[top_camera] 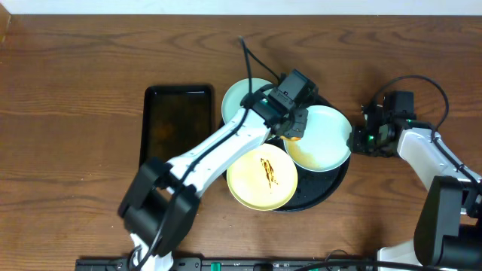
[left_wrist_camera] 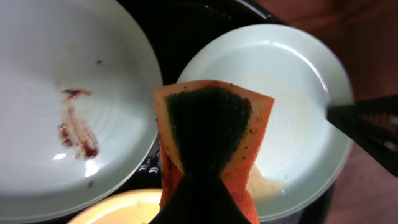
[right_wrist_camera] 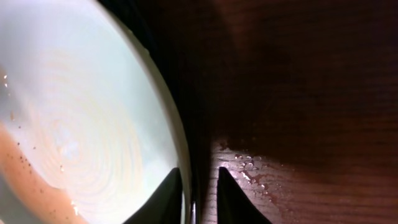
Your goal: Clean dirty plates on tray and stack at the side
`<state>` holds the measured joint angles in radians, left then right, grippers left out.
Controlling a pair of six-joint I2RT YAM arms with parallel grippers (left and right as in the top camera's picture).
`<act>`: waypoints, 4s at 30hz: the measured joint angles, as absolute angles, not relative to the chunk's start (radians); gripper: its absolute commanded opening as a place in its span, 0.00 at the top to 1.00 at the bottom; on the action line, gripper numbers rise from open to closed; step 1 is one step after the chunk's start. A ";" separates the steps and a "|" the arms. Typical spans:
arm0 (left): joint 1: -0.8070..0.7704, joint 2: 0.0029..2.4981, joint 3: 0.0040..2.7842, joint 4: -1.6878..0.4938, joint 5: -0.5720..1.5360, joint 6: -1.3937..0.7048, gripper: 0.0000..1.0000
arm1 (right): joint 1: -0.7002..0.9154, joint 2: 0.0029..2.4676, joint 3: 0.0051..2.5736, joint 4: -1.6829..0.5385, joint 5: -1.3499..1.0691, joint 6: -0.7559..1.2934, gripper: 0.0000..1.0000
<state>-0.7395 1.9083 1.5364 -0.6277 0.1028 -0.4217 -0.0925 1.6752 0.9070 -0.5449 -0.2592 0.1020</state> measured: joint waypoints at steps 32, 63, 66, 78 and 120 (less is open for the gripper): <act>-0.598 1.817 1.536 -0.871 -0.007 -0.418 0.92 | -0.092 1.678 0.870 -0.398 -0.279 0.155 0.82; -0.598 1.817 1.536 -0.871 -0.007 -0.415 0.88 | -0.074 1.389 0.867 -0.454 -0.087 0.078 0.99; -0.598 1.817 1.536 -0.871 -0.007 -0.415 0.87 | -0.023 1.335 0.867 -0.466 0.017 0.065 0.99; -0.598 1.817 1.536 -0.879 -0.007 -0.415 0.87 | 0.377 1.302 0.867 -0.466 0.554 0.048 0.99; -0.598 1.817 1.536 -0.879 -0.007 -0.415 0.87 | 0.521 1.302 0.867 -0.427 1.013 0.133 0.99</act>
<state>-0.5983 1.8168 1.5364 -0.8795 -0.0074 -0.4149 0.5209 1.3018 0.8669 -0.4274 1.0130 0.1329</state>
